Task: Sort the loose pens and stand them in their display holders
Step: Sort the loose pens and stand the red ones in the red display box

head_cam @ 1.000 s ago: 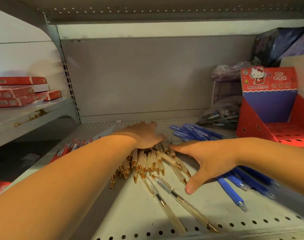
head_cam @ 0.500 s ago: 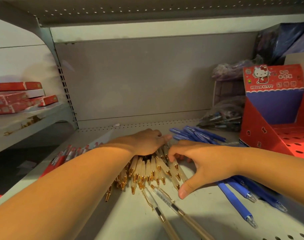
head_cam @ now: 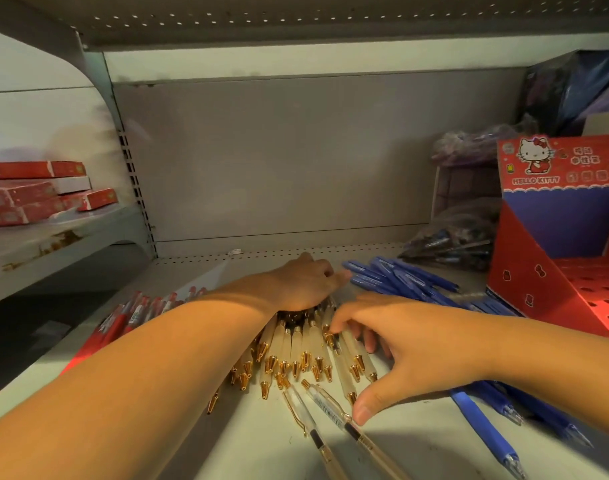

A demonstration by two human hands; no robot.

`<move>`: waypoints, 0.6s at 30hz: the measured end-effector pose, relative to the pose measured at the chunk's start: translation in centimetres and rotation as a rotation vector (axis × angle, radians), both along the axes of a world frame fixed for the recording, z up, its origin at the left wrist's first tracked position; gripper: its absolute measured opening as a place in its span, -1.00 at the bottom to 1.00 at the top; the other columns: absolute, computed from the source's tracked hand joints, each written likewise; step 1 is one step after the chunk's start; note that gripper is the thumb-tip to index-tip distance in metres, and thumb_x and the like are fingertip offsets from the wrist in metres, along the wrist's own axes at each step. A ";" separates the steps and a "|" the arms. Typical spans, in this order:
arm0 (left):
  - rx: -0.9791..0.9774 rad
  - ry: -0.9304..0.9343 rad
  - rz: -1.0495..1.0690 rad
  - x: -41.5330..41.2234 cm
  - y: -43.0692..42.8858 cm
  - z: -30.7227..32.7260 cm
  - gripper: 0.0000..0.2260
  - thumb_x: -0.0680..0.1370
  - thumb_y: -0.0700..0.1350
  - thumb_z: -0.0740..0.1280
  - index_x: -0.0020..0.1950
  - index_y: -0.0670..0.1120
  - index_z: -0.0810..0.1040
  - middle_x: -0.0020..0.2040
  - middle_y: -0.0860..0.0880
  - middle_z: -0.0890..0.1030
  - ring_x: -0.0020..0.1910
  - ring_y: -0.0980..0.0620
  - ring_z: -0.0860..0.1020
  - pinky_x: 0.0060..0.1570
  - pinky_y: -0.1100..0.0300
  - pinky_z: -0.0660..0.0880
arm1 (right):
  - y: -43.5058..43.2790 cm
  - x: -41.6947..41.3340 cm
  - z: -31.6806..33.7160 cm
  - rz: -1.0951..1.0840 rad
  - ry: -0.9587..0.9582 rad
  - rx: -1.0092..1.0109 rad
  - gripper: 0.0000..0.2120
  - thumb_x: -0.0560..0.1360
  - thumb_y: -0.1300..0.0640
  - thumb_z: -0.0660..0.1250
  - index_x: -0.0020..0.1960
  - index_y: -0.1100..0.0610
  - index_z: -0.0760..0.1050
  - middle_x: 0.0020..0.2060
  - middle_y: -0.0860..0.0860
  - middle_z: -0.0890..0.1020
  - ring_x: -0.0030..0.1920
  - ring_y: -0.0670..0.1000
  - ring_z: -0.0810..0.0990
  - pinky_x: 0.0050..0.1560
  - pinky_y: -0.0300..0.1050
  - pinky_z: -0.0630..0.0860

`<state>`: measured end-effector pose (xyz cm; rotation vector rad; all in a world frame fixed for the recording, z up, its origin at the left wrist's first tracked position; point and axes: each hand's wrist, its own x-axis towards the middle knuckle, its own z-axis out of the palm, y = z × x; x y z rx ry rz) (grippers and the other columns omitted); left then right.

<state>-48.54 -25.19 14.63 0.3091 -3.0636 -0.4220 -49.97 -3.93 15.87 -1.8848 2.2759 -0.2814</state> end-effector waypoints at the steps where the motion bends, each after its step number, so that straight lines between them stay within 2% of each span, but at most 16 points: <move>1: 0.029 -0.005 -0.028 0.1 0.1 0.0 -0.49 0.63 0.30 -0.01 0.38 0.02 0.43 0.28 -0.06 0.46 0.23 -0.05 0.47 0.15 0.05 0.37 | 0.0 0.1 0.0 -0.010 -0.003 -0.013 -0.28 0.21 -0.45 0.45 0.24 -0.28 0.23 0.02 -0.31 0.41 0.01 -0.25 0.46 -0.10 -0.36 0.48; 3: 0.077 -0.003 -0.059 0.3 0.1 0.0 -0.54 0.65 0.25 0.02 0.34 0.03 0.48 0.24 -0.01 0.55 0.21 0.02 0.48 0.11 0.10 0.35 | 0.2 0.2 0.0 -0.020 -0.022 -0.031 -0.27 0.21 -0.43 0.48 0.22 -0.26 0.22 0.03 -0.30 0.41 0.01 -0.25 0.47 -0.07 -0.34 0.51; 5: 0.073 0.025 -0.044 0.3 0.2 0.0 -0.62 0.66 0.19 0.08 0.22 0.01 0.55 0.13 -0.01 0.60 0.10 0.04 0.52 0.02 0.13 0.38 | 0.4 0.3 0.0 -0.020 -0.036 -0.033 -0.22 0.20 -0.43 0.49 0.27 -0.25 0.20 0.05 -0.32 0.39 0.04 -0.27 0.46 0.02 -0.30 0.52; 8: 0.072 0.077 0.003 0.0 0.2 -0.1 -0.72 0.66 0.14 0.16 0.00 0.01 0.57 -0.08 -0.01 0.59 -0.08 0.07 0.53 -0.17 0.19 0.38 | 0.7 0.4 -0.2 -0.033 -0.062 -0.030 -0.14 0.18 -0.45 0.48 0.34 -0.26 0.17 0.07 -0.40 0.33 0.08 -0.35 0.42 0.06 -0.38 0.49; 10: 0.088 0.100 0.017 0.0 0.3 -0.3 -0.74 0.65 0.13 0.18 -0.11 0.03 0.53 -0.16 0.00 0.56 -0.16 0.10 0.52 -0.25 0.20 0.33 | 0.7 0.4 -0.3 -0.052 -0.072 -0.038 -0.09 0.17 -0.47 0.47 0.39 -0.27 0.15 0.10 -0.40 0.33 0.08 -0.34 0.44 0.06 -0.36 0.52; 14: 0.114 0.156 0.034 0.2 0.6 -0.3 -0.71 0.64 0.11 0.22 -0.13 -0.02 0.57 -0.20 -0.03 0.57 -0.22 0.09 0.53 -0.28 0.20 0.32 | 0.4 0.3 -0.7 -0.069 -0.063 -0.061 -0.08 0.21 -0.46 0.44 0.47 -0.27 0.16 0.12 -0.32 0.40 0.08 -0.28 0.47 0.12 -0.21 0.54; 18: 0.091 0.215 0.103 0.5 0.4 -0.2 -0.76 0.61 0.08 0.28 -0.10 -0.05 0.59 -0.16 -0.03 0.60 -0.17 0.08 0.55 -0.23 0.21 0.38 | 0.0 0.2 -1.0 -0.058 -0.040 -0.102 -0.10 0.26 -0.43 0.42 0.50 -0.21 0.20 0.13 -0.34 0.38 0.10 -0.23 0.49 0.14 -0.22 0.54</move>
